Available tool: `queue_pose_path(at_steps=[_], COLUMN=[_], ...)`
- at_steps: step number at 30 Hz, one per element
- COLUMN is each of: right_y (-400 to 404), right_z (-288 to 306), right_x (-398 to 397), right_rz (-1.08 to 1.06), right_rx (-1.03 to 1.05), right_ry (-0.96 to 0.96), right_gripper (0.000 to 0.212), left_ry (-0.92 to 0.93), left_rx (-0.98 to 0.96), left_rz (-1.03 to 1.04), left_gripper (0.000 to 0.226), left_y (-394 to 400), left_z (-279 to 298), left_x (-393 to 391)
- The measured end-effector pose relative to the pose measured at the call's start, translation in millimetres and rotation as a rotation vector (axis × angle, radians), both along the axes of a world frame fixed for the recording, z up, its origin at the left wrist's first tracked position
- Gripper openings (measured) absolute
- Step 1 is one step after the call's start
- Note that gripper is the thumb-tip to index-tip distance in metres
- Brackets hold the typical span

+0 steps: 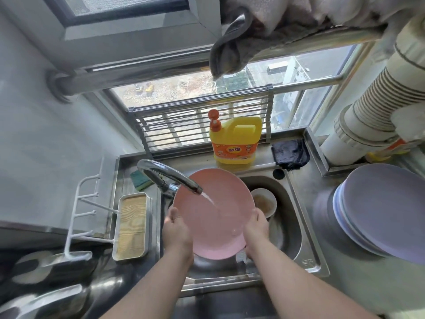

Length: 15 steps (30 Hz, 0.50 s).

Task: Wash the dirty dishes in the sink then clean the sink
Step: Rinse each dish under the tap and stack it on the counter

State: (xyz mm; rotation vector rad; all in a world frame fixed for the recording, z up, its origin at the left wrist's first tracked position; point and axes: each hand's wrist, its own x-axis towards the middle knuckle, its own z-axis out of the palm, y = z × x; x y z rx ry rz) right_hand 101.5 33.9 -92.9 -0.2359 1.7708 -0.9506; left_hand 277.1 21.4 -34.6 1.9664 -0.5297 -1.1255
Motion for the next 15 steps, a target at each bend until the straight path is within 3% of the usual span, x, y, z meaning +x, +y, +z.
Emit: queue_pose_path(at_steps=[2, 8, 12, 15], right_y=[-8.1, -17.2, -18.0, -27.3], right_z=[16.6, 72.6, 91.9, 95.9], right_x=[-14.1, -59.5, -80.5, -101.8], right_rz=[0.083, 0.386, 0.458, 0.555], right_rx=[-0.080, -0.383, -0.400, -0.215], right_ry=[0.182, 0.617, 0.770, 0.730], right_gripper=[0.033, 0.046, 0.036, 0.036], left_ry=[0.099, 0.749, 0.881, 0.887], left_rx=[0.088, 0.283, 0.378, 0.430], left_rz=[0.078, 0.178, 0.128, 0.054], left_gripper=[0.046, 0.039, 0.043, 0.042], left_y=[2.6, 16.6, 14.9, 21.8], left_z=[-10.2, -27.1, -26.9, -23.3], left_x=[-0.4, -42.7, -71.0, -80.2])
